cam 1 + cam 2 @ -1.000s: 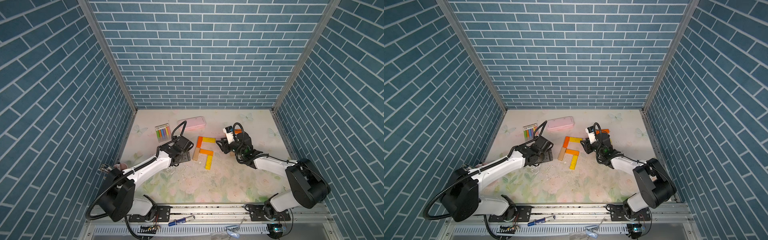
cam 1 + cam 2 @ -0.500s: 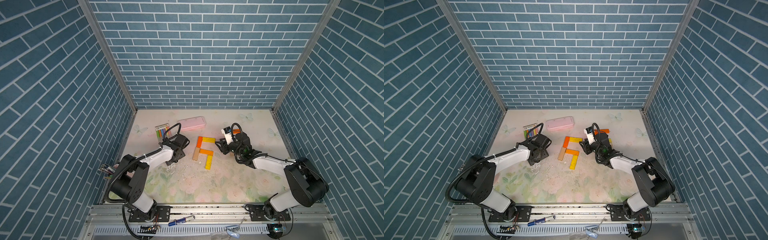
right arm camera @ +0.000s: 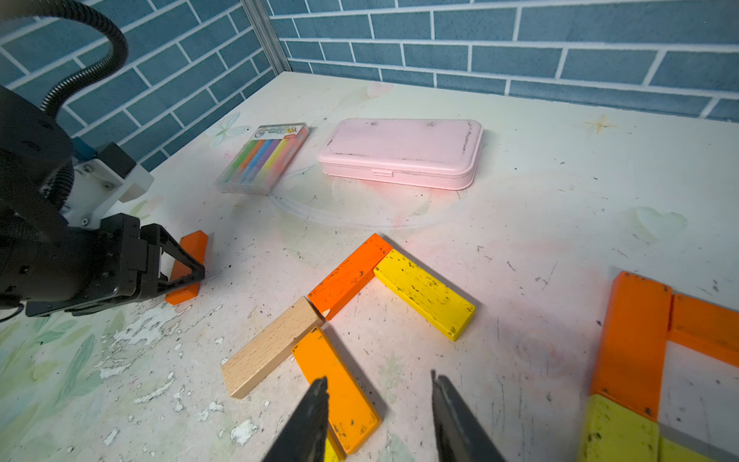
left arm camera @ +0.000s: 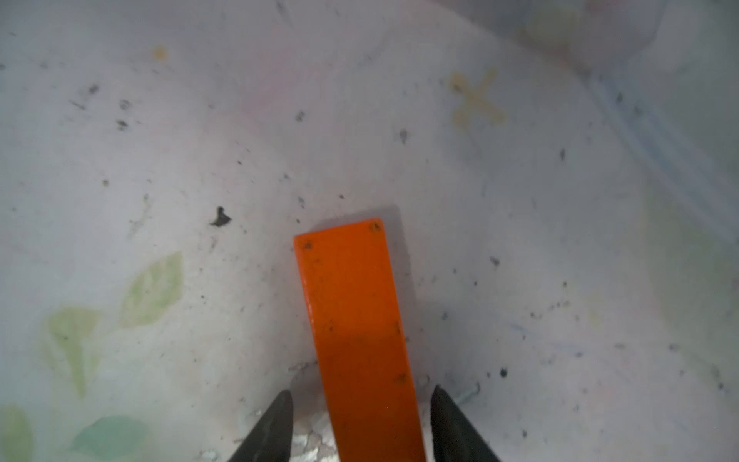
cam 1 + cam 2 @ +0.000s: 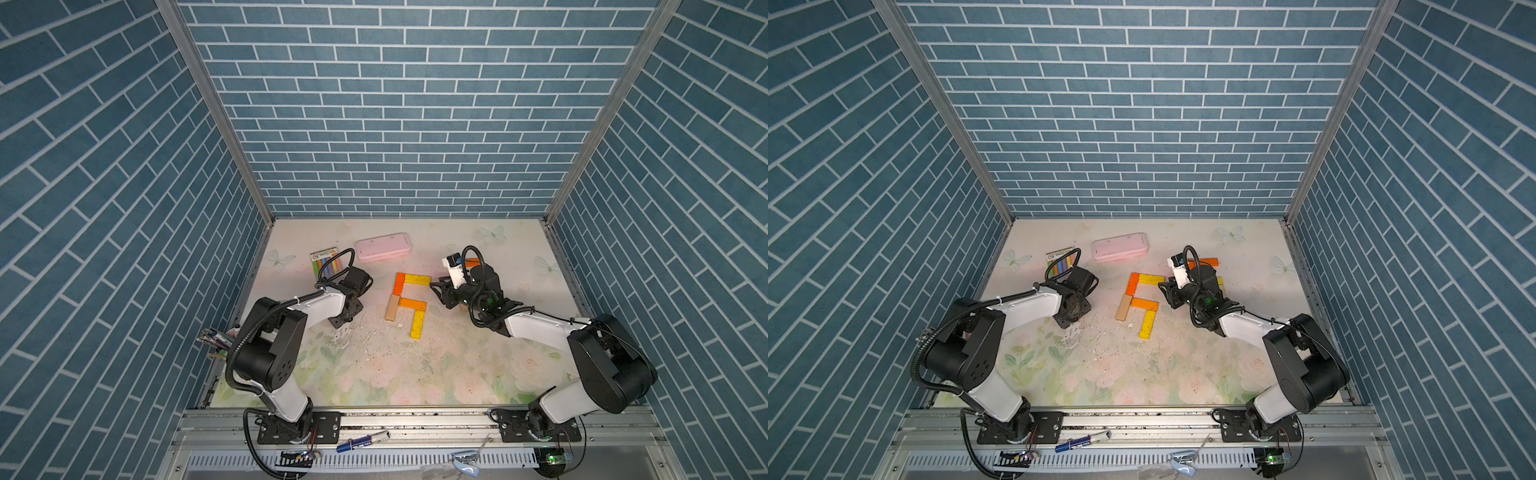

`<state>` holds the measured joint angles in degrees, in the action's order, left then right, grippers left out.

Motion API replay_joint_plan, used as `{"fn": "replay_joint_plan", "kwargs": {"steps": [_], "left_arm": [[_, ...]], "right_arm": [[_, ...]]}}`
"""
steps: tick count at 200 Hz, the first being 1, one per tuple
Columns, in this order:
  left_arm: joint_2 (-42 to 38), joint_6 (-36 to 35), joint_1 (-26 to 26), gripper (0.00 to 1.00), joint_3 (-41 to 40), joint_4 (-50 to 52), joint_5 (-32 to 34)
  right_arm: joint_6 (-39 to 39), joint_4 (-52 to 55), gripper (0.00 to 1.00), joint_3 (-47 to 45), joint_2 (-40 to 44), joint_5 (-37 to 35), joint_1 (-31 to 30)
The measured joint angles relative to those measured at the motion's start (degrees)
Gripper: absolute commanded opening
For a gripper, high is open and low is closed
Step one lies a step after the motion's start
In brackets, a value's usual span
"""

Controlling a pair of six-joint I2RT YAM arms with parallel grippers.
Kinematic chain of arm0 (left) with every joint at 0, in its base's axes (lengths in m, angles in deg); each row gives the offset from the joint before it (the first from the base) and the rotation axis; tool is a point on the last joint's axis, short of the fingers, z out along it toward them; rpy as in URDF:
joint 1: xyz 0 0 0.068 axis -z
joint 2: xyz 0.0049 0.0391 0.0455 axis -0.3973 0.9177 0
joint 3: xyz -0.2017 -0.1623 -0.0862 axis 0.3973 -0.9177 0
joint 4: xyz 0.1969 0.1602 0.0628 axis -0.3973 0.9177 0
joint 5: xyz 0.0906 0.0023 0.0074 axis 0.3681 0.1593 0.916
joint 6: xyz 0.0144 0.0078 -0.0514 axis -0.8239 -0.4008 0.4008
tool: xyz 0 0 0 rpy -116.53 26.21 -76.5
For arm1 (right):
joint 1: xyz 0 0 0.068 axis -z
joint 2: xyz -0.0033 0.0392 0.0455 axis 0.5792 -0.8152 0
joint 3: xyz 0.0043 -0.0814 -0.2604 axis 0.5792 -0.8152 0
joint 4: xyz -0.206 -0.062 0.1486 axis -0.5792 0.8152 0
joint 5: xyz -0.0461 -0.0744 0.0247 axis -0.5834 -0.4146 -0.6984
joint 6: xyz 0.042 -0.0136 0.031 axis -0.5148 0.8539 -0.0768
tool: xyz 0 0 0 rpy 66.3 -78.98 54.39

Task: Assemble the number 6 with building blocks
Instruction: Pick up the building block from the center of the board.

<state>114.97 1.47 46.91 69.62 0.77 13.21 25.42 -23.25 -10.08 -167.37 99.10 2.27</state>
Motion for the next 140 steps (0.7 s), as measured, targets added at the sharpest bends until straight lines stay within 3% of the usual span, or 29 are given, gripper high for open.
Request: {"fn": "replay_joint_plan", "kwargs": {"steps": [21, 69, 103, 140], "left_arm": [[0.0, 0.6, 0.0, 0.22, 0.0, -0.5, -0.6], [-4.3, 6.3, 1.6, 0.21, -3.8, -1.4, -3.7], [-8.6, 14.4, 8.4, 0.21, -4.9, 1.8, -4.9], [-11.0, 26.9, 18.0, 0.22, -5.9, 4.1, -4.6]], "right_arm": [[0.0, 0.0, 0.43, 0.0, 0.0, 0.0, 0.0], [0.0, 0.0, 0.43, 0.0, 0.0, -0.3, 0.0], [-0.7, 0.8, 0.42, -0.3, 2.6, -2.0, 0.0], [-2.4, 3.1, 0.42, -1.4, 11.6, -5.8, 0.0]]}}
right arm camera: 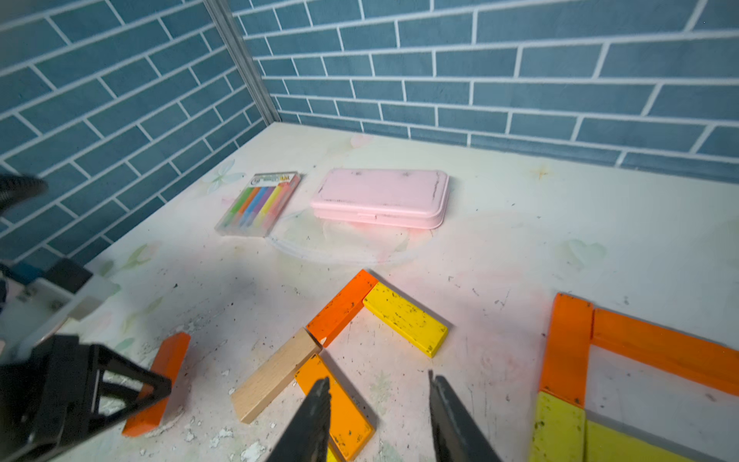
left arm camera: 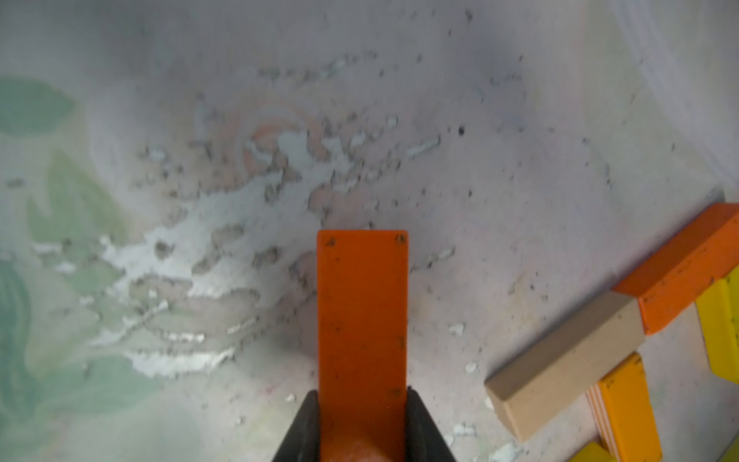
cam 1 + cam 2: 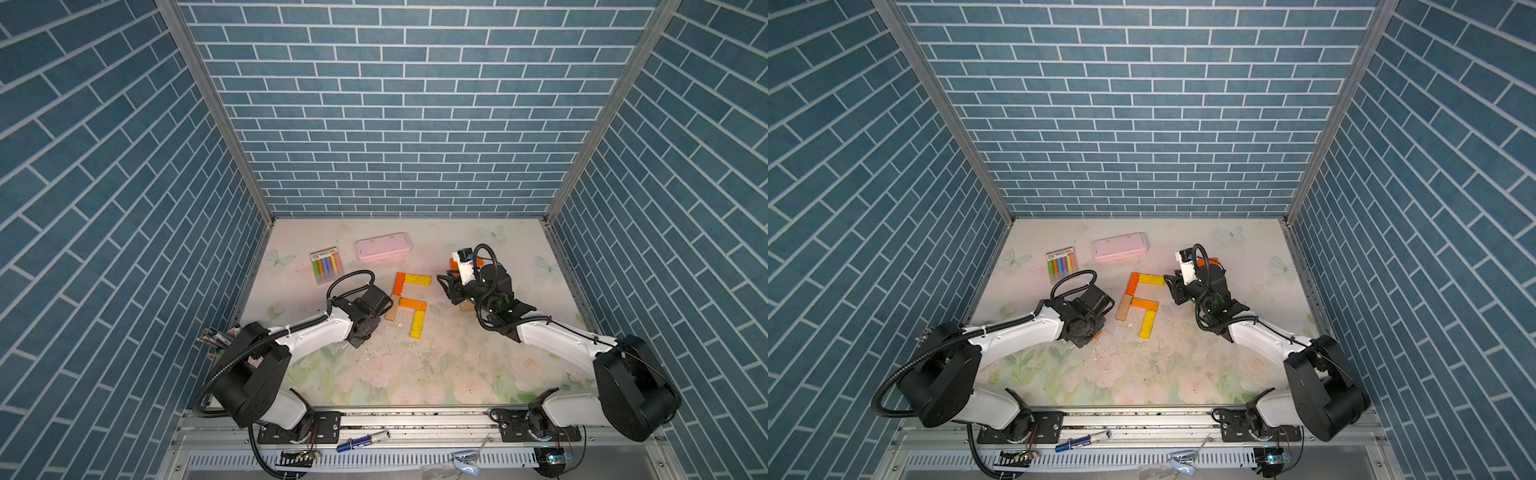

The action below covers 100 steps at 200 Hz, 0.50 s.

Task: Assemble the number 6 with building blocks
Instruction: Pick up the building block from the center of the board, then place the building block at the center of the board.

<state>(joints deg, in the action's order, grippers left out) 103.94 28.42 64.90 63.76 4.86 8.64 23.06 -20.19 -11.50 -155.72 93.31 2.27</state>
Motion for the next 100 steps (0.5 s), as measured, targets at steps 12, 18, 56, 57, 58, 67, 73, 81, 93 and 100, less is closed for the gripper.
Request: {"fn": "replay_joint_plan", "kwargs": {"steps": [12, 18, 56, 57, 58, 67, 73, 81, 93, 100], "left_arm": [[0.2, 4.0, 3.1, 0.22, 0.0, 0.6, 0.3], [0.4, 5.9, 4.6, 0.22, 0.0, 0.8, 0.6], [3.6, 14.7, 11.0, 0.25, 0.5, 1.1, 2.3], [3.7, 14.8, 11.1, 0.25, 0.5, 1.1, 2.3], [3.8, 15.0, 11.1, 0.25, 0.5, 1.0, 2.3], [4.8, 16.3, 11.9, 0.25, 0.9, 0.9, 2.6], [5.2, 17.0, 12.2, 0.26, 1.2, 0.9, 3.0], [5.7, 17.9, 12.5, 0.26, 1.7, 0.8, 3.1], [6.3, 18.9, 12.7, 0.31, 2.3, 0.4, 3.0], [6.5, 19.4, 12.8, 0.38, 2.5, 0.1, 3.0]], "right_arm": [[-0.9, 0.7, 0.42, -0.5, 3.3, -1.2, 0.0], [-1.3, 1.3, 0.42, -0.8, 5.0, -1.9, 0.0], [-2.8, 6.6, 0.42, -2.5, 12.3, -5.2, -0.1], [-2.8, 6.9, 0.42, -2.6, 12.5, -5.2, -0.1], [-2.8, 7.0, 0.42, -2.6, 12.6, -5.3, -0.1], [-3.0, 8.6, 0.42, -3.0, 14.0, -5.7, -0.1], [-3.3, 9.6, 0.42, -3.2, 14.9, -5.8, -0.2], [-3.6, 11.1, 0.42, -3.4, 16.0, -6.0, -0.2], [-4.0, 13.6, 0.42, -3.4, 17.8, -6.3, -0.2], [-4.2, 15.0, 0.42, -3.4, 19.0, -6.3, -0.2]]}}
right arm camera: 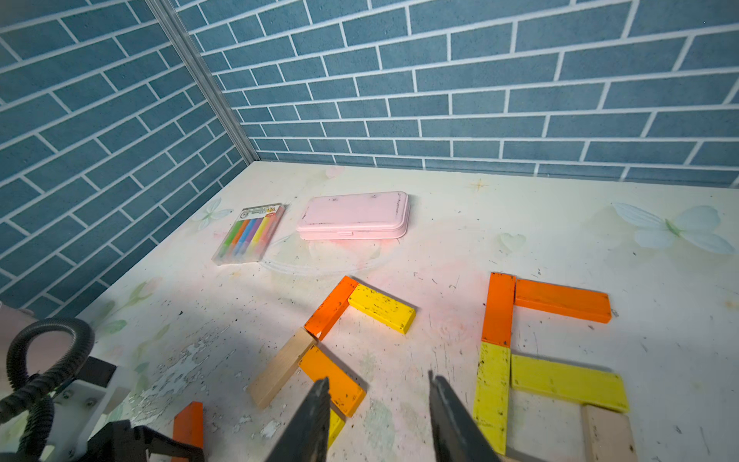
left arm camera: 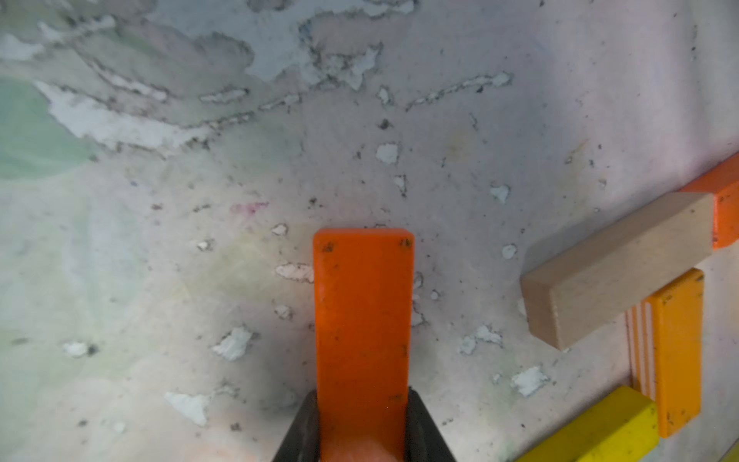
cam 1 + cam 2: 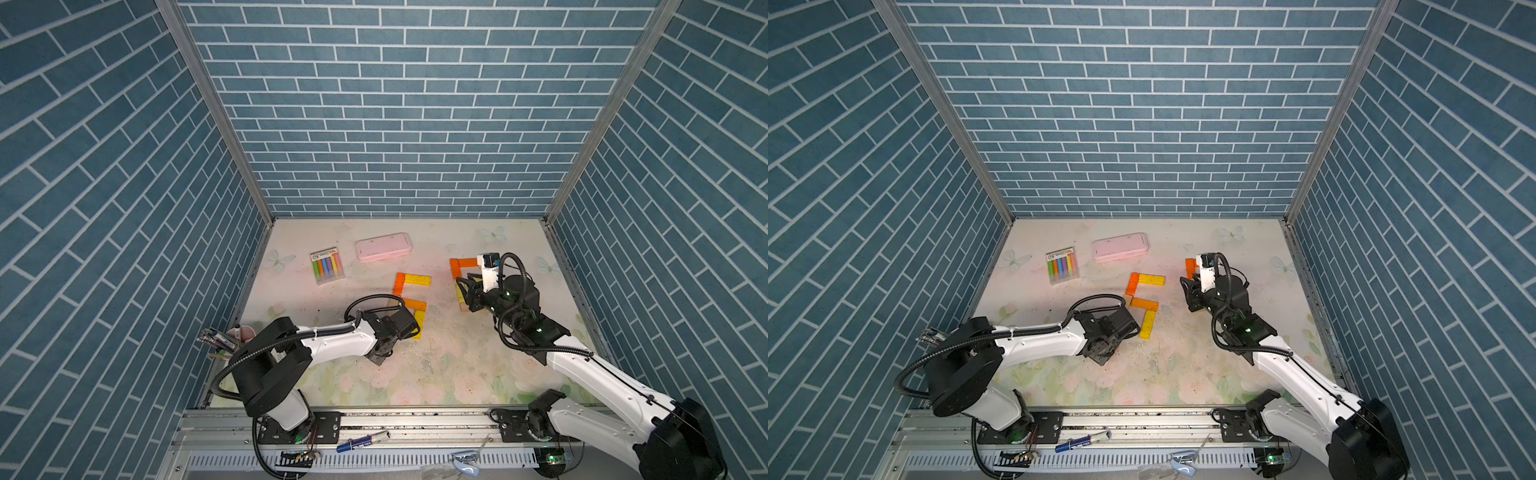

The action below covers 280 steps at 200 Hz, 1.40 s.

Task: Assemble the number 6 with building blocks
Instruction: Place the building block at the center of the board, then assemble the building block at the center of the board.

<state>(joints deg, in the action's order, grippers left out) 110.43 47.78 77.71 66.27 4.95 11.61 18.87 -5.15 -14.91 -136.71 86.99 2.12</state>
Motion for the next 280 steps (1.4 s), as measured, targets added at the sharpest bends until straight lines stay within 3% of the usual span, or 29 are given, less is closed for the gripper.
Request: {"fn": "replay_joint_plan", "kwargs": {"steps": [44, 91, 111, 130, 163, 207, 238, 280], "left_arm": [[-1.8, 1.2, 0.2, 0.69, 0.0, -2.0, -1.9], [-12.4, -2.2, -0.3, 0.80, -0.7, -0.8, -4.5], [-17.6, -6.9, -2.6, 0.94, -1.5, 1.0, -6.0], [-21.7, -13.9, -8.2, 0.96, -2.1, 3.2, -8.0], [-26.1, -30.7, -22.9, 0.99, -2.8, 7.0, -12.8], [-22.2, -55.4, -38.9, 0.99, 1.9, 11.2, -25.6], [-17.2, -69.6, -43.3, 0.99, 8.5, 16.0, -31.1], [-16.7, -80.6, -44.1, 0.99, 10.7, 19.6, -29.4]], "right_arm": [[0.1, 11.3, 0.43, 3.6, 4.7, 0.1, 0.0], [1.5, 19.5, 0.46, 12.0, 4.7, 2.5, 0.0], [1.8, 20.7, 0.50, 12.8, 3.2, 3.7, 0.0], [1.9, 21.1, 0.53, 13.2, -0.5, 5.0, 0.0], [2.0, 21.1, 0.63, 13.4, -8.2, 6.7, -1.8], [2.8, 20.9, 0.64, 16.6, -19.2, 6.2, -8.8], [4.5, 21.3, 0.63, 20.0, -25.6, 4.5, -15.6], [6.3, 23.4, 0.58, 23.7, -33.6, 2.0, -23.1]]}}
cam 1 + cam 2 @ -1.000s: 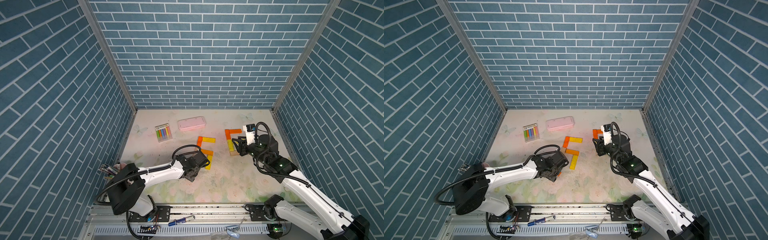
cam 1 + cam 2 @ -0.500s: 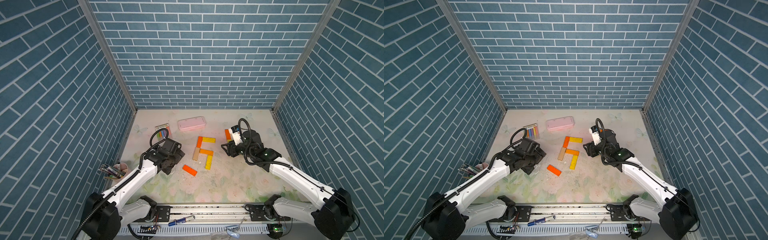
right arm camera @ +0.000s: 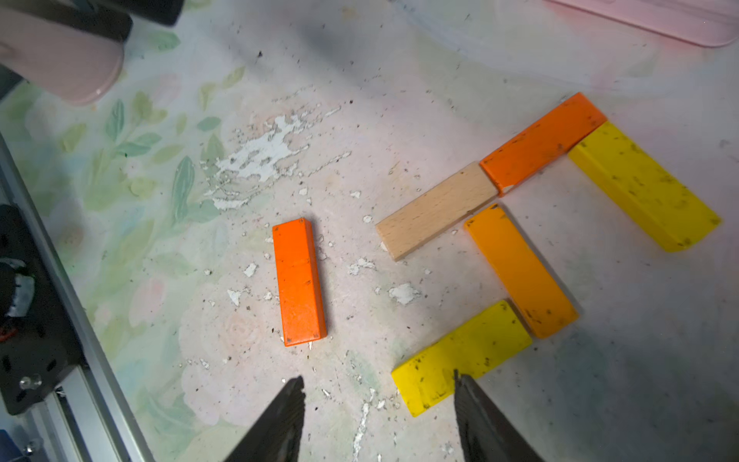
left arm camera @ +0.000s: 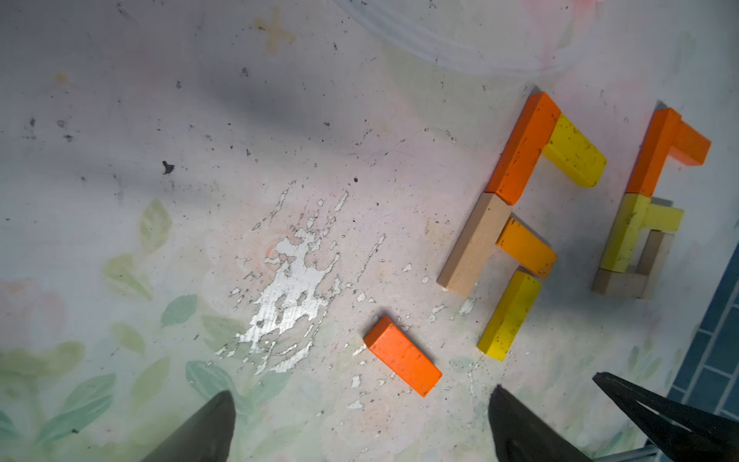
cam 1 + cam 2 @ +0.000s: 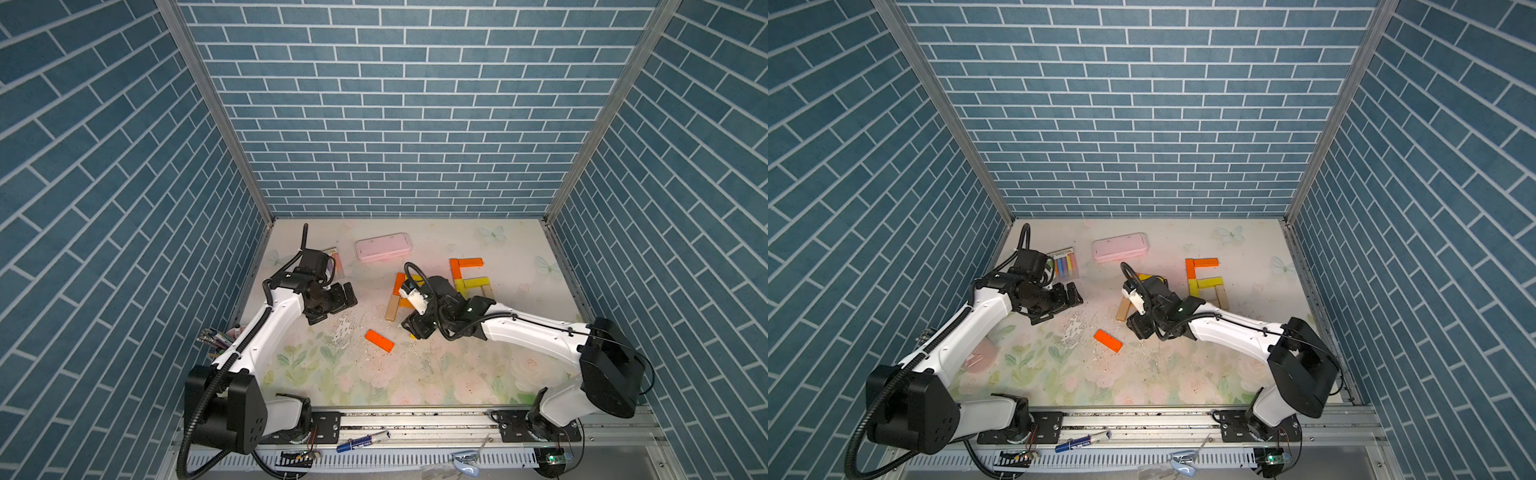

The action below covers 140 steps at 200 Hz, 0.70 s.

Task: Assemble the number 6 with building blocks
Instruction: Assemble the building block at the center of the board.

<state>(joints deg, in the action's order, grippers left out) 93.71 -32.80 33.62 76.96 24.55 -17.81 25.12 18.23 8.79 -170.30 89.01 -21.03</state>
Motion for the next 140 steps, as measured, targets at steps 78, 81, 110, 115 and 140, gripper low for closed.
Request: {"fn": "replay_joint_plan", "kwargs": {"steps": [78, 81, 110, 115, 140], "left_arm": [[-0.2, -8.3, -1.1, 0.99, -1.1, 1.7, 5.9], [-0.2, -8.6, -1.1, 0.99, -1.0, 1.9, 6.1], [-0.8, -10.8, -1.3, 0.99, -0.8, 1.8, 6.4], [-1.1, -11.1, -1.3, 0.99, -1.0, 1.6, 6.2], [-3.6, -12.1, -1.4, 0.99, -2.1, 0.0, 3.4]], "right_arm": [[0.3, 4.4, 0.53, 10.6, -13.4, -4.2, -7.3], [0.3, 4.5, 0.53, 10.6, -13.5, -4.3, -7.4], [0.3, 4.8, 0.52, 10.6, -14.5, -5.0, -7.8], [0.3, 4.9, 0.51, 10.6, -14.7, -5.1, -7.8], [0.3, 5.5, 0.50, 11.6, -16.0, -5.6, -7.8]]}}
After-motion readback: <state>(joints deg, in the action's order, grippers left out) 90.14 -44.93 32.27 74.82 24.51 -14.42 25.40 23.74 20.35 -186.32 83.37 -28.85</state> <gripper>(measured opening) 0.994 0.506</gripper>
